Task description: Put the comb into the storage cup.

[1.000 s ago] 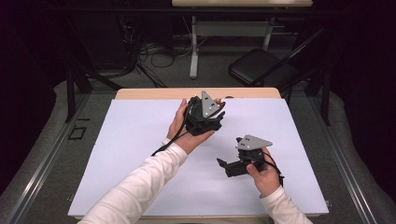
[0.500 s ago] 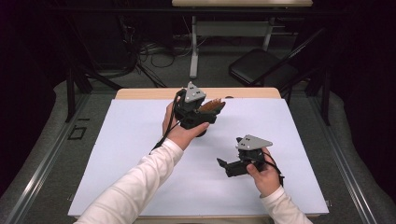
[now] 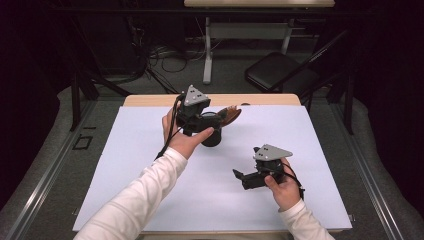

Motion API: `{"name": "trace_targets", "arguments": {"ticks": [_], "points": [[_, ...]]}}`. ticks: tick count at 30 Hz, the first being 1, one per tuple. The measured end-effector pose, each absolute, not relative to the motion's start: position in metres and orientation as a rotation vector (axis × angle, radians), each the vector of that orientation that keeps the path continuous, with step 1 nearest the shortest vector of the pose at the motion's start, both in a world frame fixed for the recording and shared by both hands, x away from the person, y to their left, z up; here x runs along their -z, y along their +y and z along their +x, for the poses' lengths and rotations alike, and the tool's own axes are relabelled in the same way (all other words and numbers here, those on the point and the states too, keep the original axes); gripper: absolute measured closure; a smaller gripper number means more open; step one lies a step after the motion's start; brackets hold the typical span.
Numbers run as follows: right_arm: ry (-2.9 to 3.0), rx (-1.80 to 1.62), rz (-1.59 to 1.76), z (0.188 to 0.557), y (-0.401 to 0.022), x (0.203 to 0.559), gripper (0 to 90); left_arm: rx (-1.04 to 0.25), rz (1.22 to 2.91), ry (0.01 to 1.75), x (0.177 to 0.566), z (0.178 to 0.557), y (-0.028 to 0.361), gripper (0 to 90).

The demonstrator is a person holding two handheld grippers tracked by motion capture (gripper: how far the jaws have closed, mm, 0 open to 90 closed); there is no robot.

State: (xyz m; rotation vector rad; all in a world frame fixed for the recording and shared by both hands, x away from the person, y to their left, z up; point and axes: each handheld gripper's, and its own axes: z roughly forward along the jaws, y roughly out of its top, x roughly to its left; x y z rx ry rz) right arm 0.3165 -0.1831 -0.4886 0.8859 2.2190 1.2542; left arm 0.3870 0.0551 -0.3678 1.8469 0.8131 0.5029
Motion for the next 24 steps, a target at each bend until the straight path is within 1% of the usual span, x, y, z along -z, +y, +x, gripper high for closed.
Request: {"name": "trace_targets", "arguments": {"ticks": [6, 14, 20, 24], "points": [[2.214, -1.254, 0.894, 0.316, -0.184, 0.488, 0.0, -0.483, 1.823, 0.841, 0.366, 0.385, 0.068, 34.7], [2.213, -1.254, 0.895, 0.316, -0.185, 0.487, 0.0, -0.523, 1.829, 0.86, 0.365, 0.378, 0.083, 32.6], [2.212, -1.255, 0.895, 0.316, -0.185, 0.487, 0.0, -0.477, 1.813, 0.878, 0.366, 0.377, 0.094, 26.7], [2.209, -1.254, 0.896, 0.316, -0.185, 0.487, 0.0, -0.481, 1.812, 0.874, 0.366, 0.375, 0.101, 25.8]]}}
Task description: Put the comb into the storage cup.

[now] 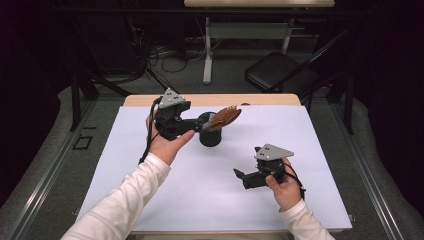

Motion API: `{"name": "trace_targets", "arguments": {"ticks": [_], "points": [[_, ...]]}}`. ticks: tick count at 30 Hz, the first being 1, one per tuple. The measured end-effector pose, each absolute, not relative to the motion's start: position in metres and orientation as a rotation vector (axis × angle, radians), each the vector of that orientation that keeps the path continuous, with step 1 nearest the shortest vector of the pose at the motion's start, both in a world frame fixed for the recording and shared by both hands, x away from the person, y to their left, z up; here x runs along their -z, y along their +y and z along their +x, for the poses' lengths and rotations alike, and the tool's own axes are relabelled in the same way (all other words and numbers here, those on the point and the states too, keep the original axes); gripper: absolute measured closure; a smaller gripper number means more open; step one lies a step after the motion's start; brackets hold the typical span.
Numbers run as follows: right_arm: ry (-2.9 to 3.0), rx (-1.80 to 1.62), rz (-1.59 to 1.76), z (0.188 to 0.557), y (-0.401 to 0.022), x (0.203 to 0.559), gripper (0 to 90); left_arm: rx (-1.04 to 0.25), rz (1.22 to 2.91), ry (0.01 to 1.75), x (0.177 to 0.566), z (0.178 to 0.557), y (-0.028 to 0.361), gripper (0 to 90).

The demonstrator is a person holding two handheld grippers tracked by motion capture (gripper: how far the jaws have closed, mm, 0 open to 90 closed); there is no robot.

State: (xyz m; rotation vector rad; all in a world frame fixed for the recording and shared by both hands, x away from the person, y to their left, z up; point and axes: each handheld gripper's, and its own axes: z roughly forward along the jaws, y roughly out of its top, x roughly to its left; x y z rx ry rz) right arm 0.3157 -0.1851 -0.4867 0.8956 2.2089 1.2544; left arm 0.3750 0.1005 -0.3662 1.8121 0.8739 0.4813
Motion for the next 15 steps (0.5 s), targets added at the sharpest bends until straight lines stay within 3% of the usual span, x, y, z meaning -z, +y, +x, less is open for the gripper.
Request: {"name": "trace_targets", "arguments": {"ticks": [15], "points": [[2.203, -1.257, 0.894, 0.315, -0.185, 0.483, 0.0, -0.453, 1.801, 0.869, 0.365, 0.37, 0.115, 23.3]]}}
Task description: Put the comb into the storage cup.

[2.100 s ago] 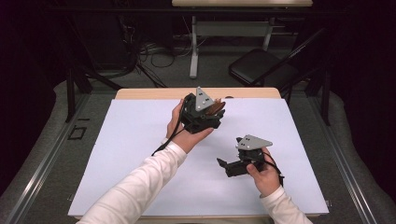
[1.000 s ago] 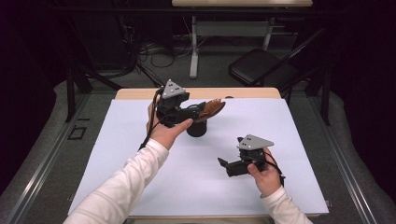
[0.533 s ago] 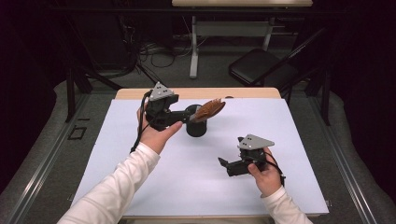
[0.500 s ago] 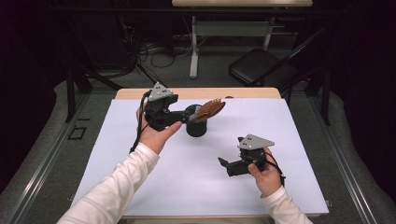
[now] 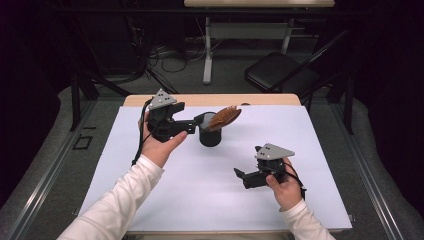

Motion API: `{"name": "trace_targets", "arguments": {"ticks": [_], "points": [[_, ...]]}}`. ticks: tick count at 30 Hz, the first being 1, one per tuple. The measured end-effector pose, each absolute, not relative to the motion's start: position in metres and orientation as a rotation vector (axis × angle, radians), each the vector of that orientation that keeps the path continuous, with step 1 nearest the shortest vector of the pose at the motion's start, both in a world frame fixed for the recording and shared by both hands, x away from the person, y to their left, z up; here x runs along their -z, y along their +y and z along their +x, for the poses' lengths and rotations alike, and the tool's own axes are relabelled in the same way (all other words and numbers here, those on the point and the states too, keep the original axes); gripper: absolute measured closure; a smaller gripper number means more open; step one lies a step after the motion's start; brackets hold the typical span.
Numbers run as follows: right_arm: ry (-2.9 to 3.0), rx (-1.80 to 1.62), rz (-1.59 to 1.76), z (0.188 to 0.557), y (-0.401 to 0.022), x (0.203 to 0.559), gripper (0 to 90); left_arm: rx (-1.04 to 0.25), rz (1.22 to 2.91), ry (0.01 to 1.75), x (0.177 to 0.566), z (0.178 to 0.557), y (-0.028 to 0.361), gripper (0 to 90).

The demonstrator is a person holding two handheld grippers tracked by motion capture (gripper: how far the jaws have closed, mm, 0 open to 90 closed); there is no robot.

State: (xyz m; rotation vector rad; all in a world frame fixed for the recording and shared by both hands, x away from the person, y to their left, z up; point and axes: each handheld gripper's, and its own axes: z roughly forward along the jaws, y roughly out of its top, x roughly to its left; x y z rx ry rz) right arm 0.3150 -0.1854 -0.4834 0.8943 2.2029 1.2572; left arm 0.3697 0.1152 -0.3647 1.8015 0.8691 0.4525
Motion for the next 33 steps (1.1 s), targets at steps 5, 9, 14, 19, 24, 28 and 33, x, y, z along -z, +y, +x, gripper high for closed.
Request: {"name": "trace_targets", "arguments": {"ticks": [5, 9, 14, 19, 24, 28, 33], "points": [[2.201, -1.26, 0.894, 0.314, -0.186, 0.481, 0.0, -0.433, 1.818, 0.883, 0.365, 0.368, 0.118, 22.2], [2.198, -1.262, 0.893, 0.314, -0.186, 0.479, 0.0, -0.428, 1.821, 0.885, 0.365, 0.366, 0.121, 21.3], [2.183, -1.276, 0.895, 0.314, -0.187, 0.472, 0.0, -0.417, 1.814, 0.898, 0.365, 0.363, 0.127, 21.1], [2.175, -1.277, 0.889, 0.313, -0.189, 0.466, 0.0, -0.4, 1.804, 0.892, 0.365, 0.361, 0.137, 20.1], [2.175, -1.279, 0.893, 0.311, -0.192, 0.462, 0.0, -0.389, 1.779, 0.884, 0.366, 0.358, 0.148, 17.3], [2.172, -1.291, 0.904, 0.309, -0.195, 0.459, 0.0, -0.405, 1.778, 0.872, 0.367, 0.354, 0.157, 16.9], [2.167, -1.309, 0.909, 0.306, -0.201, 0.455, 0.0, -0.441, 1.788, 0.845, 0.368, 0.347, 0.167, 16.4]]}}
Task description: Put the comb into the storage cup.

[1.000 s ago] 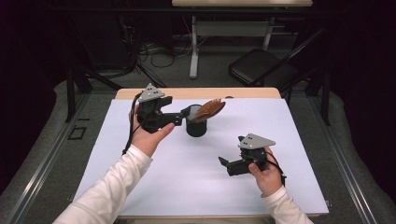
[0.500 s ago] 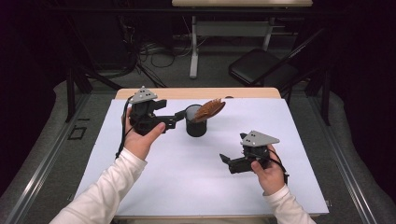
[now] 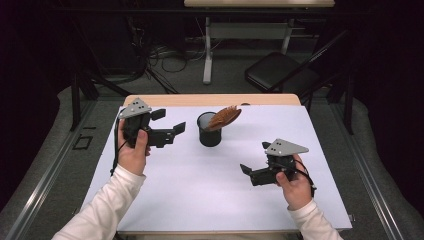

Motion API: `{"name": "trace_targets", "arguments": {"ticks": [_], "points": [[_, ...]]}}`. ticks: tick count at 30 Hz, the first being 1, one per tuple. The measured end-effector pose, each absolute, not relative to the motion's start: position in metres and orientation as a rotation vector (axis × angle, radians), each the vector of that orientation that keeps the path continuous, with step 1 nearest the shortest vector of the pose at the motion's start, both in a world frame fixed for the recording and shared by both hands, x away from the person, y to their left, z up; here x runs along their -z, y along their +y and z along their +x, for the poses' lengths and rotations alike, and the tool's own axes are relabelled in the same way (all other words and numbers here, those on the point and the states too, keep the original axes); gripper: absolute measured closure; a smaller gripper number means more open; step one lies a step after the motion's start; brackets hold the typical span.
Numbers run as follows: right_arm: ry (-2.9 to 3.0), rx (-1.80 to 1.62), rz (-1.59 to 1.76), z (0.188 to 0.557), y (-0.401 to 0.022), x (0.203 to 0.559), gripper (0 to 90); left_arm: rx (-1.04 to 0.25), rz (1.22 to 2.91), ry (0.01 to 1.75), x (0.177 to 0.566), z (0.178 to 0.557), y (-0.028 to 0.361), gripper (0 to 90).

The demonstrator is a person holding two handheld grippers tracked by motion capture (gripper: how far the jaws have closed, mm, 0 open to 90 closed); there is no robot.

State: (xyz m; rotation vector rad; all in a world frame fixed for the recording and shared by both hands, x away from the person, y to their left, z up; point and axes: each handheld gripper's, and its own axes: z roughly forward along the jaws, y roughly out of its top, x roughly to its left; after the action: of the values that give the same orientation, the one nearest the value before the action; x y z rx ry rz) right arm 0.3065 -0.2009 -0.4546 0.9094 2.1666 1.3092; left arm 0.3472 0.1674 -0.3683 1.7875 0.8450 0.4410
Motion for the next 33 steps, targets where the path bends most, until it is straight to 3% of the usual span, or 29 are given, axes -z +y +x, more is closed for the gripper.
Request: {"name": "trace_targets", "arguments": {"ticks": [20, 33], "points": [[2.116, -1.3, 0.968, 0.294, -0.232, 0.447, 0.0, -0.447, 1.752, 0.849, 0.382, 0.319, 0.217, 16.3], [2.085, -1.278, 1.023, 0.284, -0.252, 0.455, 0.0, -0.428, 1.74, 0.861, 0.411, 0.305, 0.237, 16.3]]}}
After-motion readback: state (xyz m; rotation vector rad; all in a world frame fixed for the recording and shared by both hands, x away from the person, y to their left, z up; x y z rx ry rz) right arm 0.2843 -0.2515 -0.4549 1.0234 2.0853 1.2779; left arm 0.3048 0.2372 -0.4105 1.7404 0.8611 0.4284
